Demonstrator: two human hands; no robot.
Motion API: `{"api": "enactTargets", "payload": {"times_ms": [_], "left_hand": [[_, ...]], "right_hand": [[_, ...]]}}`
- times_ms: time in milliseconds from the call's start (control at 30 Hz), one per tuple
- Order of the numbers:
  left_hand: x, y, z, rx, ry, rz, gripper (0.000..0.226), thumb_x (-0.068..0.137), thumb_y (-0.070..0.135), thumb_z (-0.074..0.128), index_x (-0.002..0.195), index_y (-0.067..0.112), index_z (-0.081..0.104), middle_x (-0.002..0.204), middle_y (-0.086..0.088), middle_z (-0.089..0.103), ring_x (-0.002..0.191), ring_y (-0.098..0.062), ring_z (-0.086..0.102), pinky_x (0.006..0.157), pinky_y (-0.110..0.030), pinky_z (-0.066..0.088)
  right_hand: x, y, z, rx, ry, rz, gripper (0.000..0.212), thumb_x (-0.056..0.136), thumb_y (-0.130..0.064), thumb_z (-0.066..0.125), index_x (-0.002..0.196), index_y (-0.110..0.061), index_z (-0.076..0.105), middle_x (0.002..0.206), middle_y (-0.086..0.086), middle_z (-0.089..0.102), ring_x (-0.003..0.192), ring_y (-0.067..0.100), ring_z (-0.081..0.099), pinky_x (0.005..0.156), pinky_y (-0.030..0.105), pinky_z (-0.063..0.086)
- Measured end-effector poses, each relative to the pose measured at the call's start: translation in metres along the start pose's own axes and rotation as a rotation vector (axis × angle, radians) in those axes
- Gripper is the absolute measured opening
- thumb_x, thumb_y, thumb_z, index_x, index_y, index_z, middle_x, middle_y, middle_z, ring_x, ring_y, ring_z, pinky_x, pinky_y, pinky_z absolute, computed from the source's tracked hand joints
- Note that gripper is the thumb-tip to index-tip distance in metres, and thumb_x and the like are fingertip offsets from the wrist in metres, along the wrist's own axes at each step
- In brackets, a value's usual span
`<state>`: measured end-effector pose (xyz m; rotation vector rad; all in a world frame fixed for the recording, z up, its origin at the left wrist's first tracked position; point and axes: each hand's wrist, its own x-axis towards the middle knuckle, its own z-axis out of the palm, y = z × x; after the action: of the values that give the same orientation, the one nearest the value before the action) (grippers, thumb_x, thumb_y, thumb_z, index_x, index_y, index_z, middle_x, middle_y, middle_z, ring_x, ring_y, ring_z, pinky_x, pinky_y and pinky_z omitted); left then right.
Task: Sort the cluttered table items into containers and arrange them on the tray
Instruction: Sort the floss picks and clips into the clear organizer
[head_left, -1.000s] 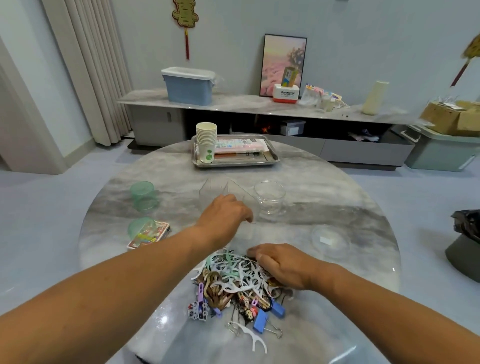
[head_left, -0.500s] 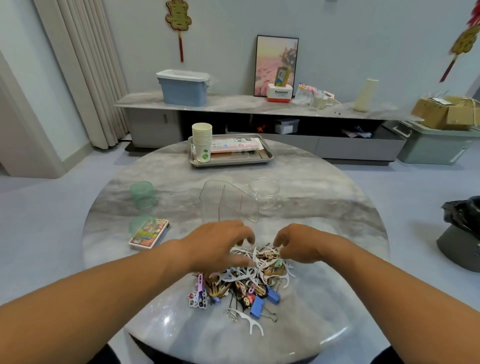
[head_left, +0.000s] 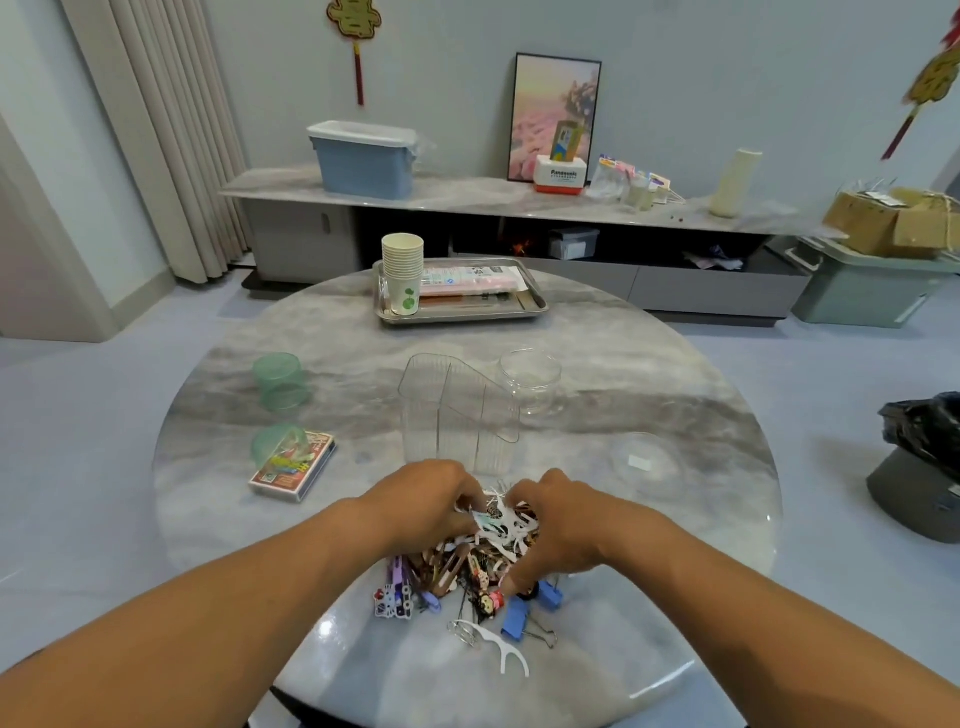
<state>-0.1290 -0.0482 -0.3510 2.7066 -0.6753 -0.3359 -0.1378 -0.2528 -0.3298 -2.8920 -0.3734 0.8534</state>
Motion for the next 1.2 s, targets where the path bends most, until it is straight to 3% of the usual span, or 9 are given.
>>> {"api": "enactTargets", "payload": {"times_ms": [267,433,533,633,733,833,900,1000,1200], "left_hand": [[0.009,0.000,-0.004,0.079,0.116,0.022,0.024,0.096,0.043,0.063,0.111,0.028,0.074,0.106,0.007,0.067,0.101,-0.016,0.055,0.083,-0.041,0.051],[0.012,-0.008,-0.006,0.030,0.167,0.008,0.017,0.098,0.042,0.061,0.098,0.030,0.072,0.085,0.011,0.067,0.080,-0.011,0.057,0.062,-0.026,0.036],[0.011,-0.011,-0.007,-0.082,0.134,-0.068,0.016,0.100,0.041,0.058,0.088,0.032,0.064,0.072,0.011,0.061,0.065,-0.006,0.054,0.055,-0.025,0.032],[0.010,-0.014,-0.011,-0.398,0.120,-0.166,0.016,0.102,0.031,0.058,0.090,0.025,0.066,0.079,0.004,0.068,0.070,-0.009,0.065,0.061,-0.022,0.044],[0.006,-0.012,-0.012,-0.834,0.090,-0.272,0.017,0.105,0.021,0.054,0.098,0.012,0.066,0.088,-0.007,0.070,0.083,-0.015,0.075,0.068,-0.025,0.056],[0.004,-0.006,-0.011,-1.064,0.053,-0.328,0.017,0.106,0.015,0.052,0.104,0.004,0.064,0.086,-0.013,0.067,0.079,-0.019,0.074,0.072,-0.030,0.061],[0.003,-0.005,-0.011,-1.060,0.045,-0.330,0.019,0.106,0.015,0.051,0.107,0.002,0.065,0.084,-0.013,0.066,0.073,-0.016,0.069,0.069,-0.028,0.059],[0.001,-0.004,-0.012,-0.967,0.032,-0.309,0.021,0.105,0.017,0.052,0.103,0.004,0.069,0.082,-0.011,0.066,0.072,-0.015,0.062,0.070,-0.026,0.056],[-0.003,-0.001,-0.015,-1.054,-0.090,-0.299,0.019,0.104,0.017,0.056,0.113,0.004,0.065,0.086,-0.006,0.071,0.081,-0.014,0.070,0.074,-0.024,0.058]], "right_hand": [[0.014,-0.006,0.009,-0.075,0.211,-0.063,0.079,0.077,-0.064,0.074,0.145,-0.036,0.044,0.136,-0.002,0.048,0.114,0.023,0.057,0.084,0.034,0.049],[0.014,-0.001,0.003,-0.100,0.293,-0.109,0.046,0.087,-0.051,0.063,0.131,-0.039,0.058,0.123,-0.005,0.059,0.105,0.018,0.059,0.073,0.031,0.041],[0.017,0.004,-0.001,-0.084,0.324,-0.117,0.044,0.088,-0.056,0.065,0.128,-0.039,0.061,0.120,-0.007,0.062,0.105,0.016,0.060,0.073,0.031,0.041],[0.020,0.008,-0.003,-0.018,0.326,-0.101,0.059,0.079,-0.069,0.069,0.129,-0.039,0.061,0.122,-0.010,0.059,0.106,0.015,0.060,0.076,0.032,0.044],[0.021,0.007,-0.006,0.216,0.354,-0.085,0.060,0.075,-0.066,0.077,0.126,-0.036,0.065,0.117,-0.013,0.062,0.102,0.011,0.063,0.083,0.033,0.053],[0.021,0.003,-0.009,0.641,0.360,-0.120,0.028,0.080,-0.038,0.085,0.103,-0.024,0.075,0.088,-0.003,0.075,0.074,0.006,0.068,0.070,0.029,0.056],[0.019,0.001,-0.013,0.846,0.343,-0.141,0.015,0.082,-0.027,0.085,0.090,-0.018,0.077,0.079,0.004,0.076,0.064,0.009,0.068,0.060,0.024,0.055],[0.017,-0.002,-0.014,1.044,0.311,-0.140,0.009,0.087,-0.019,0.080,0.090,-0.010,0.078,0.079,0.008,0.077,0.064,0.011,0.070,0.056,0.020,0.051],[0.015,-0.006,-0.011,1.172,0.305,-0.141,0.006,0.091,-0.009,0.074,0.091,-0.004,0.075,0.076,0.010,0.075,0.064,0.013,0.068,0.056,0.021,0.053]]}}
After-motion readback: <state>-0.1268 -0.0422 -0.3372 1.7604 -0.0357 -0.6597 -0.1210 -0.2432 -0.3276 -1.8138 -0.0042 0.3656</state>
